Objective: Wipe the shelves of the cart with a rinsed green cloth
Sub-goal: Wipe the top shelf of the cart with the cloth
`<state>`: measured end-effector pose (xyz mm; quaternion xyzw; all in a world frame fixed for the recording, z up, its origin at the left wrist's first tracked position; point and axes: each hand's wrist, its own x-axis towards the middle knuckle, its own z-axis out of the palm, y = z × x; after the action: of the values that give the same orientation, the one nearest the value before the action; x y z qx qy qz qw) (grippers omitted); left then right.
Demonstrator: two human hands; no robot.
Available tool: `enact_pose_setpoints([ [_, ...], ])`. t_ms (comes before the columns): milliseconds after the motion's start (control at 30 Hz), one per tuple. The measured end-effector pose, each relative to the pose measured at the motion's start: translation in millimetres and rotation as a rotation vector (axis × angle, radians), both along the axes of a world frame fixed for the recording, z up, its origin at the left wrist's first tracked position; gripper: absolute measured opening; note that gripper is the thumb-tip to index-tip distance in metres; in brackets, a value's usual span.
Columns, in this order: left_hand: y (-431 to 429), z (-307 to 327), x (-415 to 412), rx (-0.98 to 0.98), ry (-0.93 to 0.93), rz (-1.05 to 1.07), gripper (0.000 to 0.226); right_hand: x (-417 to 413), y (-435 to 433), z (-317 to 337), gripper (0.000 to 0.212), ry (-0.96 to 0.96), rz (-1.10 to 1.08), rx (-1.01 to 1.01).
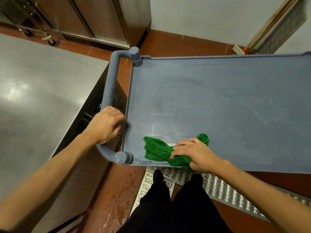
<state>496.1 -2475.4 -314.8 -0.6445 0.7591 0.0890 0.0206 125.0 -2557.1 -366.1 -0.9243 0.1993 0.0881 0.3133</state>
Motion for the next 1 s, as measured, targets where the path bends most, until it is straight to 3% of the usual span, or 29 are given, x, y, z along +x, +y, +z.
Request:
enact_pose_setpoints([
  [433, -0.5, -2.8, -2.6, -0.016, -0.079, 0.025, 0.025, -146.7, -53.2, 0.9, 0.078, 0.094, -0.211, -0.050],
  [567, 1.8, -9.1, -1.0, -0.049, -0.105, 0.006, 0.035, -204.1, -68.2, 2.0, 0.078, 0.121, -0.325, -0.081],
  [733, -9.3, -16.9, -4.4, 0.012, -0.270, 0.036, 0.030, -236.4, -78.8, 0.6, 0.077, 0.098, -0.454, -0.086],
  [867, -30.2, -32.2, -70.8, -0.079, -0.085, 0.196, 0.048, -231.0, -76.2, -1.7, 0.074, 0.071, -0.464, -0.080],
  [1000, -49.5, -61.1, -181.1, -0.050, 0.118, 0.096, 0.054, -237.6, -72.7, -5.9, 0.080, 0.056, -0.420, -0.174],
])
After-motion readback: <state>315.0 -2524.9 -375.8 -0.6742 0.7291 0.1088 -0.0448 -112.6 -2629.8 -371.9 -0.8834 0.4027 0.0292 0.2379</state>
